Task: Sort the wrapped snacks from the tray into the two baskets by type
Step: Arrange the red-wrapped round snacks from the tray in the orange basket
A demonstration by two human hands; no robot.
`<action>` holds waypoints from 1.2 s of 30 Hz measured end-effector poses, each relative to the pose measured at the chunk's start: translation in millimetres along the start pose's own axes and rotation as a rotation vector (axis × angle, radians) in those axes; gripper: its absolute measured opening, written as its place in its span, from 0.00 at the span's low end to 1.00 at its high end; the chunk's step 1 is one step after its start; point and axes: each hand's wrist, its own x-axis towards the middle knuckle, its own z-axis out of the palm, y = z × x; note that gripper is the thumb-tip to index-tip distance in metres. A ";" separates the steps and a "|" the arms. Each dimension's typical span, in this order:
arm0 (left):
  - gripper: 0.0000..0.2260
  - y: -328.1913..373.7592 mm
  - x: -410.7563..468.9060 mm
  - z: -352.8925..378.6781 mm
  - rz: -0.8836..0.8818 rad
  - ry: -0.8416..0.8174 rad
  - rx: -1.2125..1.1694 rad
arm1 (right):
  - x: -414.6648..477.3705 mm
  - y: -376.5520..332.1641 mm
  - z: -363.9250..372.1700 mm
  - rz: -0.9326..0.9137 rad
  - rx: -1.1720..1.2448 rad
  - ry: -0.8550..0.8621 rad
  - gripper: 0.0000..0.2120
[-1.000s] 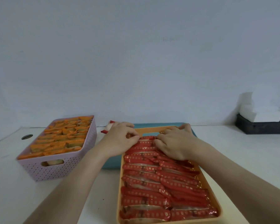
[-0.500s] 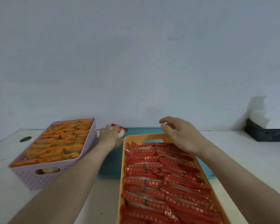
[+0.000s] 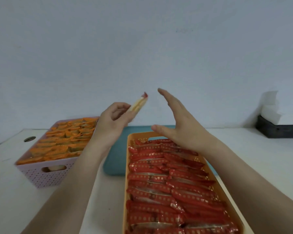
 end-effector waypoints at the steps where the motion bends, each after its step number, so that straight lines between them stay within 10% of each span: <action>1: 0.05 13.0 -9.8 3.2 0.029 -0.099 -0.006 | -0.2 -7.2 -2.0 -0.021 0.064 0.009 0.37; 7: 0.09 13.7 -32.2 28.0 0.105 -0.105 0.413 | -7.6 -4.6 -27.9 0.056 -0.053 0.329 0.15; 12: 0.14 -1.8 -40.4 42.9 0.350 -0.432 0.978 | -16.2 7.6 -32.6 0.156 -0.343 0.137 0.15; 28: 0.15 -2.4 -47.5 44.0 0.172 -0.329 1.143 | -15.1 5.6 -0.2 0.242 -0.814 -0.455 0.17; 36: 0.14 5.9 -50.1 35.7 0.270 -0.112 0.969 | -35.6 -7.2 -10.1 0.150 -0.678 -0.079 0.20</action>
